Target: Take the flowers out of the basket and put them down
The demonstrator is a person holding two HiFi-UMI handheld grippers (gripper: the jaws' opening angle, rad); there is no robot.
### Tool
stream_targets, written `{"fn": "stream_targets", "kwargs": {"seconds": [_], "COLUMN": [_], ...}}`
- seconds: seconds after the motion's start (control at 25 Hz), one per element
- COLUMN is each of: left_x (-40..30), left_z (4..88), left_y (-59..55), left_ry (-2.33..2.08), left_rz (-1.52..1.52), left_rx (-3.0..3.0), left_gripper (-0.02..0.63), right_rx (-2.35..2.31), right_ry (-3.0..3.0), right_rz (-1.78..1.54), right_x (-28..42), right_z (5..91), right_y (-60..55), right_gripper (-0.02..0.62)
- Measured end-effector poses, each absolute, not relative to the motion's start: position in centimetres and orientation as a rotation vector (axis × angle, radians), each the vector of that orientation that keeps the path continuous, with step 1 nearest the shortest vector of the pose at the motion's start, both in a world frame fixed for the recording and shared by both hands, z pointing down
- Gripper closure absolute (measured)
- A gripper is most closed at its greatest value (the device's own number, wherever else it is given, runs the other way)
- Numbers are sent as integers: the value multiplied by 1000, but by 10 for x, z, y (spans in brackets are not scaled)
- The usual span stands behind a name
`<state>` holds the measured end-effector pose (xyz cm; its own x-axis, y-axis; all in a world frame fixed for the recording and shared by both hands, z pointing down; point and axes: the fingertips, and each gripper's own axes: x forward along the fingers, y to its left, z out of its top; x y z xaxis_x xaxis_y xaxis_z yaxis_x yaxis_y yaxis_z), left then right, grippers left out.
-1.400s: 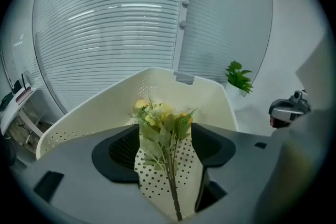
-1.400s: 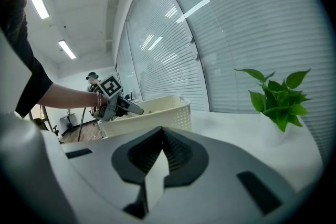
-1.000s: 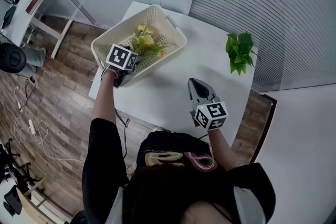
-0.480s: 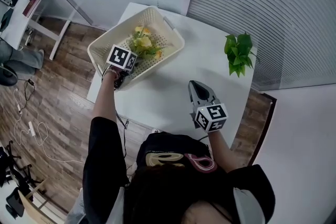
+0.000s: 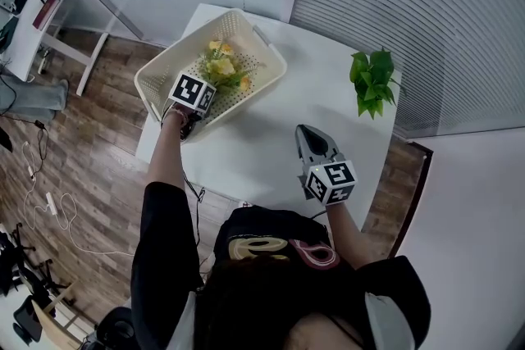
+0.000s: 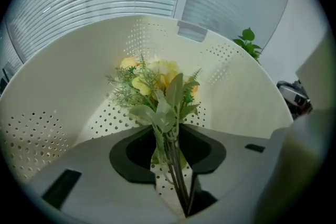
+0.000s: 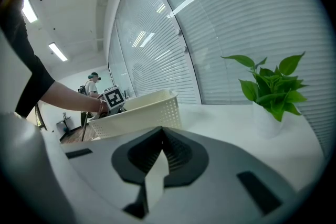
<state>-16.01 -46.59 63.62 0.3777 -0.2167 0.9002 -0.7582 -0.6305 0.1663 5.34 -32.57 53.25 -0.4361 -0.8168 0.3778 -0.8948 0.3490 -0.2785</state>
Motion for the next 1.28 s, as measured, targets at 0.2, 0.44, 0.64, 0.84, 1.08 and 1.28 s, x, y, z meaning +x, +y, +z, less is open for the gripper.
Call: {"fn": "stream_targets", "kwargs": {"seconds": [0.2,0.44,0.64,0.84,1.08,1.28], "left_x": [-160,-161,-163,-165,-164,-164], "left_z": [637,639,636,636,625,616], "left_y": [-467,-468,-469,-471,-475,-478], "left_ry": [-830,-851,-870,-878,-919,-969], "left_rz": [1194,1216,1182,1203,1177,1138], "left_rx": [2055,2051,2043,2026,2041,2062], "left_gripper": [482,521,538,551,555,558], "right_rx": [1570,1577,1562,1558,1570,1561], "right_ry": [-2428,-2430,-2439,-2442,-2444,-2452], "right_rz": [667,670,663,662,655,639], "right_x": [56,60,58,56,61,62], "right_z": [533,535,534,532,532,531], "right_y": [-327,-327,-325,-325,-323,-320], "right_gripper": [584,586,586,584,585,584]}}
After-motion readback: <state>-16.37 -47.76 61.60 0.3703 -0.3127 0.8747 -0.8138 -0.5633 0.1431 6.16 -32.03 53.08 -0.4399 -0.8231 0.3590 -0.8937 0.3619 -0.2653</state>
